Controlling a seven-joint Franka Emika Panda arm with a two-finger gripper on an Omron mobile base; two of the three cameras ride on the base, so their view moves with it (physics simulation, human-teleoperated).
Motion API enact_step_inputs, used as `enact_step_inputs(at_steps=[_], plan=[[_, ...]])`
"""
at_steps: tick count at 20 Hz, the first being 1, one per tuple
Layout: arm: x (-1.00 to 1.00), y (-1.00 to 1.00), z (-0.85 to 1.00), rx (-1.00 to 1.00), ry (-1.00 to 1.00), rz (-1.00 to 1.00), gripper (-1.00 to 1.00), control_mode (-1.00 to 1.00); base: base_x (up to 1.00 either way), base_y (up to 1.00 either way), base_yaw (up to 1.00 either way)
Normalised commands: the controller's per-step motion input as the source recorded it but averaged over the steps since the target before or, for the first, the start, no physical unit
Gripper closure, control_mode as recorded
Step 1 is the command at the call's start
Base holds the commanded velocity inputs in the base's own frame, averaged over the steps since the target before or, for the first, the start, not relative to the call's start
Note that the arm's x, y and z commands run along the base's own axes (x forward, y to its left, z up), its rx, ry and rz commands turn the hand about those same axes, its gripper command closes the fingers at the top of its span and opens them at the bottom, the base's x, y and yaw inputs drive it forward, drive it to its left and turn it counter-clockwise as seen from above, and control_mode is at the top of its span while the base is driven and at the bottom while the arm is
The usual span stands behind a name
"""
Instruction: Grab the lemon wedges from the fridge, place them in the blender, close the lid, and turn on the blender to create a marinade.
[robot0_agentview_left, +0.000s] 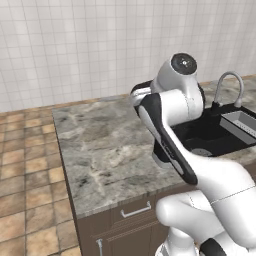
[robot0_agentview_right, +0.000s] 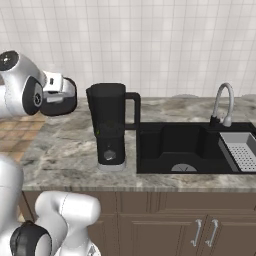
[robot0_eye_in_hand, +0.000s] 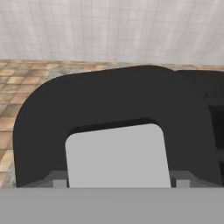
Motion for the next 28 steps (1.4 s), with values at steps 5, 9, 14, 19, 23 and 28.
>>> enact_step_inputs(at_steps=[5,9,14,19,23,28], plan=[[0.0,-0.5,0.91,0.0,-0.03,0.01,1.0,-1.0,0.0,0.0,0.0],[0.02,-0.71,0.56,0.0,0.01,0.02,1.0,-1.0,0.0,0.0,0.0],[0.0,-0.75,0.16,-0.01,0.1,0.01,1.0,-1.0,0.0,0.0,0.0],[0.0,0.0,0.0,-0.03,0.02,0.0,1.0,-1.0,0.0,0.0,0.0],[0.24,0.0,0.0,-0.01,0.05,0.0,1.0,-1.0,0.0,0.0,0.0],[0.56,0.0,0.0,0.0,0.22,0.0,1.0,-1.0,0.0,0.0,0.0]])
